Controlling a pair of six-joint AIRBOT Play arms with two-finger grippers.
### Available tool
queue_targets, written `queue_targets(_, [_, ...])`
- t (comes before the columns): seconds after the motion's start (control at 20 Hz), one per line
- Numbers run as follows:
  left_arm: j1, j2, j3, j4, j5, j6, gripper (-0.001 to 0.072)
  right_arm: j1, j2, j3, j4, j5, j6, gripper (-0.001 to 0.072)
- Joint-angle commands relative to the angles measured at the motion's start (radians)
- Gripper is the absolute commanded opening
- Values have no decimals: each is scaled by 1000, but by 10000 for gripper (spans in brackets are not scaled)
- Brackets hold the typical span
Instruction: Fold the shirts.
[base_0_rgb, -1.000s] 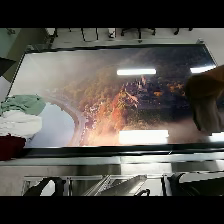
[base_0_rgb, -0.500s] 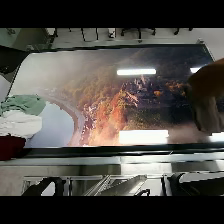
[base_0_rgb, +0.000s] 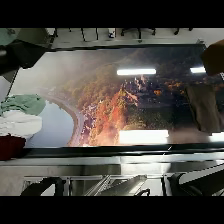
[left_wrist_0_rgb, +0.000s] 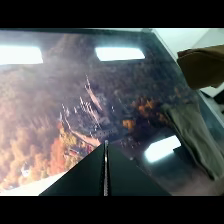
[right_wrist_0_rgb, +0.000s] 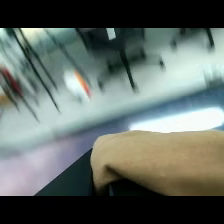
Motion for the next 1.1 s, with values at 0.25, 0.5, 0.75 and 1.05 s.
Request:
queue_targets(0.25, [-135,-74,0,10,16,-50,17,-114,-76,-48,-428,-668,304,21])
queue_targets(0.5, [-151,-74,0,10,-14,-50,17,-167,-2,-47,-315,-842,428,21])
queue_targets(0.75, [-150,-74,0,10,-14,-41,17,-188,64,-48,-322,-874,505,21])
queue_targets(1.05, [-150,-74,0,10,-6,-40,16,-188,62,-58,-636,-974,585,22])
